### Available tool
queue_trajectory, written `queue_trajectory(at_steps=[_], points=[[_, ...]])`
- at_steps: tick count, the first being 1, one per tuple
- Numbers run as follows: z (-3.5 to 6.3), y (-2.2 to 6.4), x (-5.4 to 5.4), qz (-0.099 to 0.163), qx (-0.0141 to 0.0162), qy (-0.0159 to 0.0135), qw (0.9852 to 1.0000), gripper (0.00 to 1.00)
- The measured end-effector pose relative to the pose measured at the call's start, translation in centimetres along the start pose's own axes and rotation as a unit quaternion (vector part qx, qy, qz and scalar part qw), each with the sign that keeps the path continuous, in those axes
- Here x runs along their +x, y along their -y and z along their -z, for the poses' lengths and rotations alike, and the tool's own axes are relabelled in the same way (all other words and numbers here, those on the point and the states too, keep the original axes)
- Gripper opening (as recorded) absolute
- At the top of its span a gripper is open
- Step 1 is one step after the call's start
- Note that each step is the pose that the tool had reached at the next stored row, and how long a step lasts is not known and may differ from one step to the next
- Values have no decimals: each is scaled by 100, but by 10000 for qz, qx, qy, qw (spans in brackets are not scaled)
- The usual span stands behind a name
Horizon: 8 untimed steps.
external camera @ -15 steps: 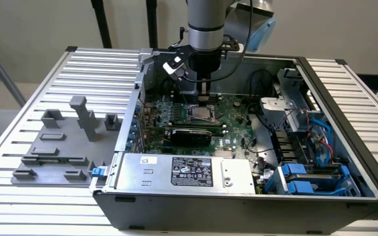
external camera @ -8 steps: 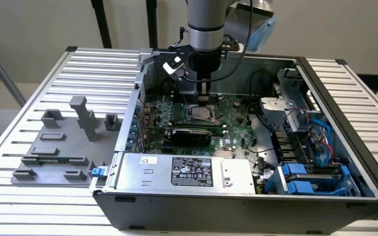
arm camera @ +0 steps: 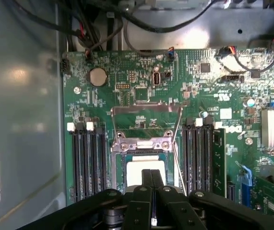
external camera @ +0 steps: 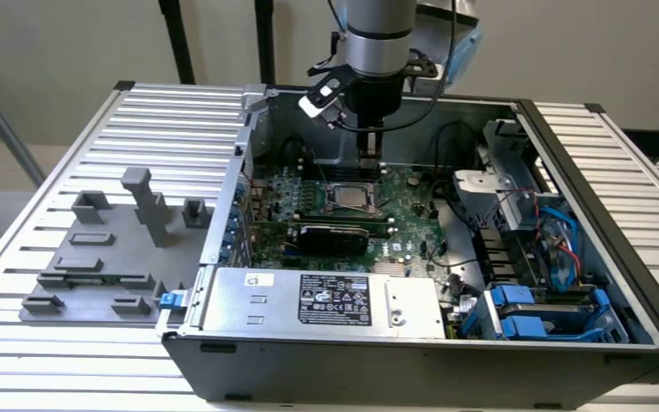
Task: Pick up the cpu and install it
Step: 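Close the cpu cover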
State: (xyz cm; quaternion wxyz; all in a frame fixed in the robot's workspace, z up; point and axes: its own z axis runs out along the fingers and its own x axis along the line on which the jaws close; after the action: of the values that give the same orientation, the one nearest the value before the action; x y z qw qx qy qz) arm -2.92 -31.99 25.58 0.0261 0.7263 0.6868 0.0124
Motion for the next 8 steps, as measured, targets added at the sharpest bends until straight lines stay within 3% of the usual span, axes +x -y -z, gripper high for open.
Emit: queue_trajectory(at_steps=[5,8], points=[[159,-178,-25,0,58,-13,10000,12],[167,-316,-24,1,83,-22,10000,12]])
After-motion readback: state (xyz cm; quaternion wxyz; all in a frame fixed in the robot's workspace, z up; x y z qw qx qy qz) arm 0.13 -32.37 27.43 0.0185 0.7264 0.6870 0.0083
